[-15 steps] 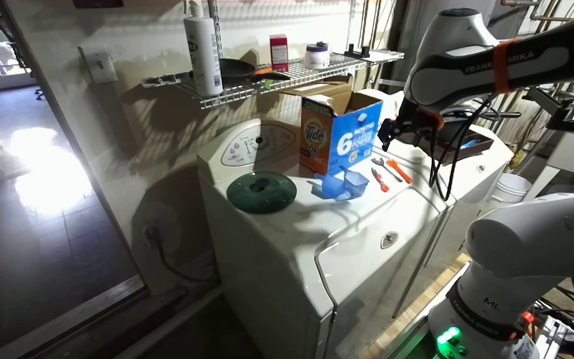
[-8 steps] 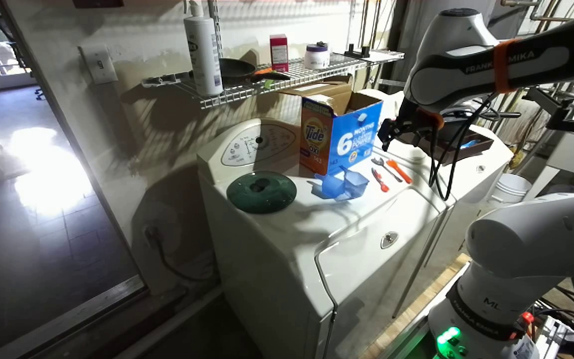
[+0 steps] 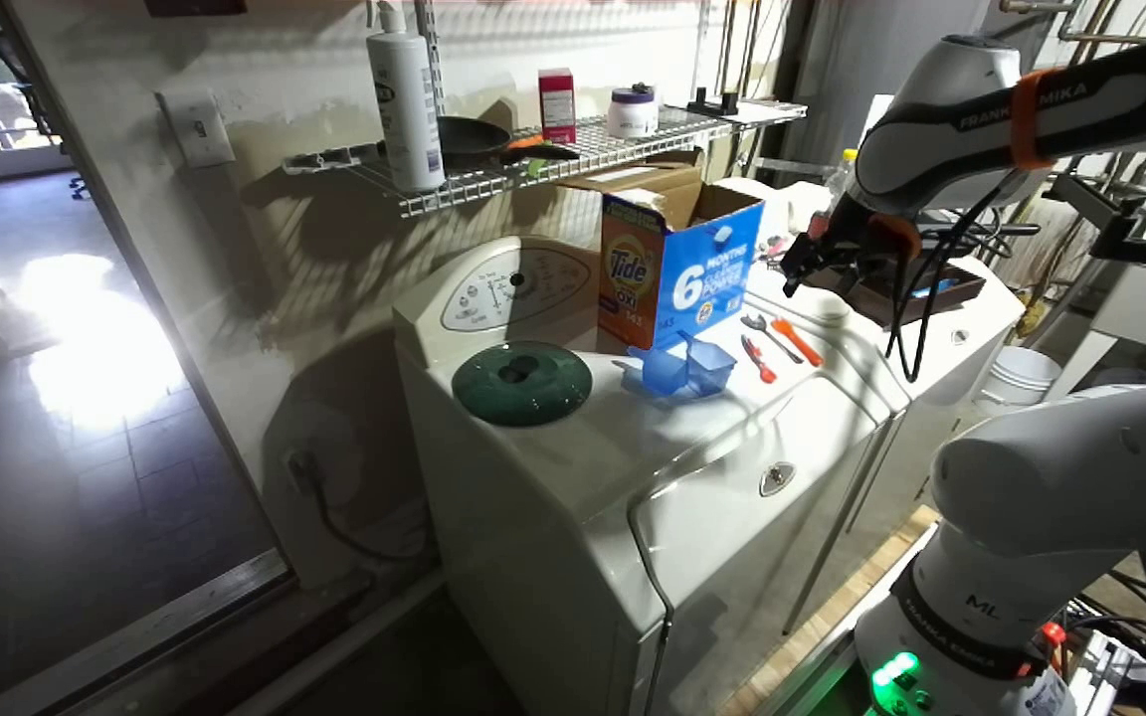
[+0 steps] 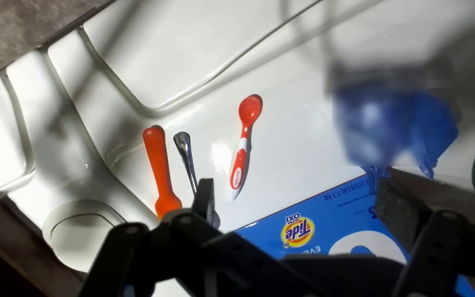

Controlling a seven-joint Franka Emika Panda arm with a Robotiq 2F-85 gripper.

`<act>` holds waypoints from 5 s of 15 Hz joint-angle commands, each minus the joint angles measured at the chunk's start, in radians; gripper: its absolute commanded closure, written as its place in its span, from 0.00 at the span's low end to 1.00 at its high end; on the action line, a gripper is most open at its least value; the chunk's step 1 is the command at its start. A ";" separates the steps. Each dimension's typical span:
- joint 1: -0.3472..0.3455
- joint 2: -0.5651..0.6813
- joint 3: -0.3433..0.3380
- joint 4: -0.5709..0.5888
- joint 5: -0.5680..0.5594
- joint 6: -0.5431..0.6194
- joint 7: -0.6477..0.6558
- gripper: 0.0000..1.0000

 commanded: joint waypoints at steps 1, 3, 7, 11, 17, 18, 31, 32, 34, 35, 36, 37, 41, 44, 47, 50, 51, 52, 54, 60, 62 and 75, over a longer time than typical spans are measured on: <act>0.027 0.102 -0.062 0.040 0.053 0.026 -0.107 0.00; 0.031 0.153 -0.076 0.068 0.067 0.012 -0.137 0.00; 0.034 0.236 -0.072 0.133 0.078 -0.022 -0.158 0.00; 0.020 0.226 -0.068 0.114 0.098 0.006 -0.170 0.00; 0.038 0.247 -0.093 0.139 0.132 0.004 -0.216 0.00; 0.038 0.247 -0.093 0.139 0.132 0.004 -0.216 0.00; -0.034 0.367 0.061 0.166 -0.105 0.029 0.015 0.00; -0.048 0.383 0.088 0.166 -0.155 0.036 0.071 0.00; -0.073 0.417 0.120 0.159 -0.252 0.075 0.188 0.00; -0.081 0.434 0.122 0.158 -0.275 0.085 0.240 0.00; -0.086 0.448 0.114 0.152 -0.285 0.103 0.271 0.00; -0.084 0.462 0.101 0.146 -0.273 0.116 0.291 0.00; -0.076 0.513 0.057 0.131 -0.204 0.192 0.314 0.00; -0.074 0.565 0.028 0.132 -0.168 0.318 0.312 0.00; -0.068 0.619 0.015 0.146 -0.136 0.413 0.294 0.00; -0.073 0.677 0.014 0.159 -0.164 0.515 0.315 0.00; -0.070 0.696 0.013 0.166 -0.168 0.539 0.320 0.00; -0.068 0.714 0.012 0.172 -0.173 0.562 0.330 0.00; -0.053 0.749 0.006 0.188 -0.162 0.608 0.329 0.00; -0.056 0.820 0.036 0.240 -0.159 0.625 0.355 0.00; -0.048 0.841 0.032 0.259 -0.174 0.621 0.375 0.00; -0.013 0.901 0.012 0.314 -0.190 0.601 0.415 0.72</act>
